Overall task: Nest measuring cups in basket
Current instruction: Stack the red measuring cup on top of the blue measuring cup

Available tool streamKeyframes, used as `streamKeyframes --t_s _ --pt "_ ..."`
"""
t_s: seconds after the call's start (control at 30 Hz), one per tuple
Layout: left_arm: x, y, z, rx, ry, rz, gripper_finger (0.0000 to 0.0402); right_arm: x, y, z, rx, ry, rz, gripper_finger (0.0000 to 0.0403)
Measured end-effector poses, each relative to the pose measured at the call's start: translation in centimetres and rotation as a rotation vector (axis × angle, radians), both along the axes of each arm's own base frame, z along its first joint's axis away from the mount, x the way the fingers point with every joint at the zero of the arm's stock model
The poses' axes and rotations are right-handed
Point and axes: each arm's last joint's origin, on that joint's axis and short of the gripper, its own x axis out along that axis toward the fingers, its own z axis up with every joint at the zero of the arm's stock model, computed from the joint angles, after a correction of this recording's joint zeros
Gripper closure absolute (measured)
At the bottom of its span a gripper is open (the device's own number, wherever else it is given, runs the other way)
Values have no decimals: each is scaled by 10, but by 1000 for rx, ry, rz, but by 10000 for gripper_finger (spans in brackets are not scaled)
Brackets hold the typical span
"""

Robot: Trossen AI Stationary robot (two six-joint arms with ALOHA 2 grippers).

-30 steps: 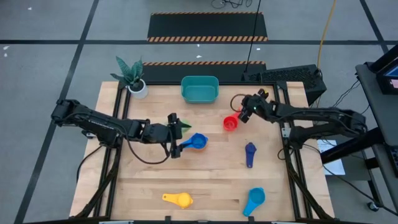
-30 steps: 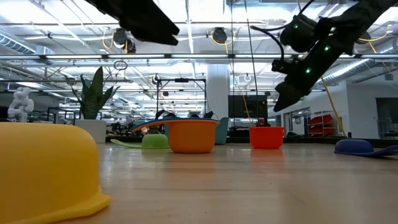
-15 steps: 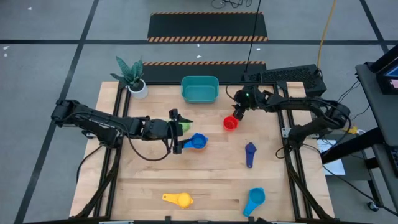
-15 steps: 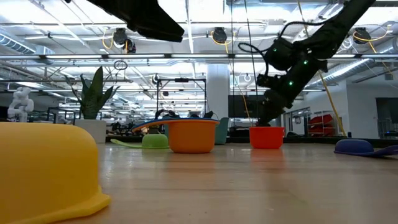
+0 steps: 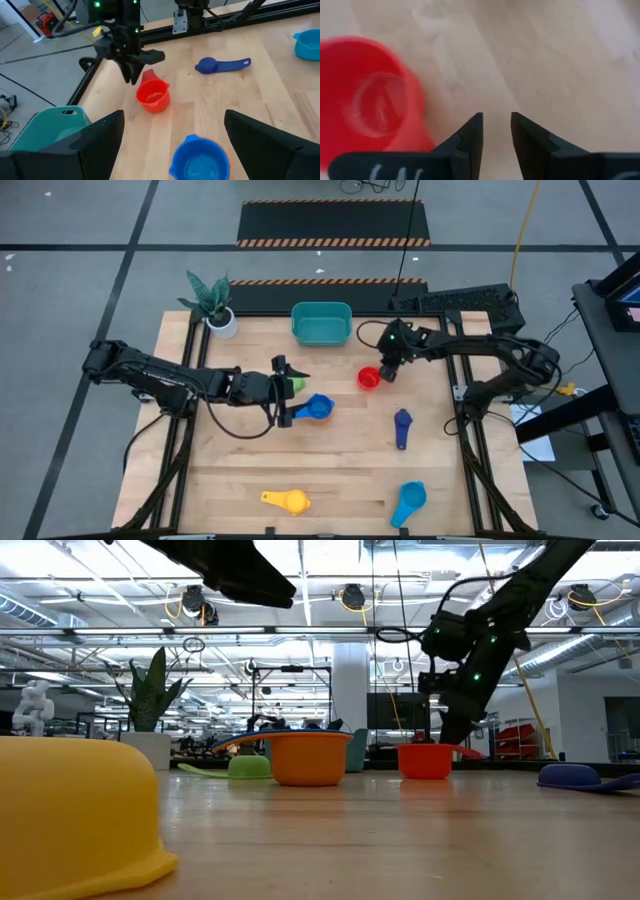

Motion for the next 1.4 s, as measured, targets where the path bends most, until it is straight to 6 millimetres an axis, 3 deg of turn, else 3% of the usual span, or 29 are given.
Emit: streamKeyframes --t_s 0.3,0.8,1.07,1.3,1.4 --pt "2 0 4 -22 -45 6 55 -5 34 14 112 30 -57 325" --pt "0 -10 7 -3 -60 -37 55 16 91 15 247 -29 -118 330" --pt "-5 -12 16 -12 -105 -45 55 29 126 16 177 -129 -201 330" --pt "-10 -20 26 -21 -161 -80 55 36 148 18 137 -207 -136 330" --pt "-11 -21 25 -14 -153 -84 55 34 160 22 40 -233 -115 329"
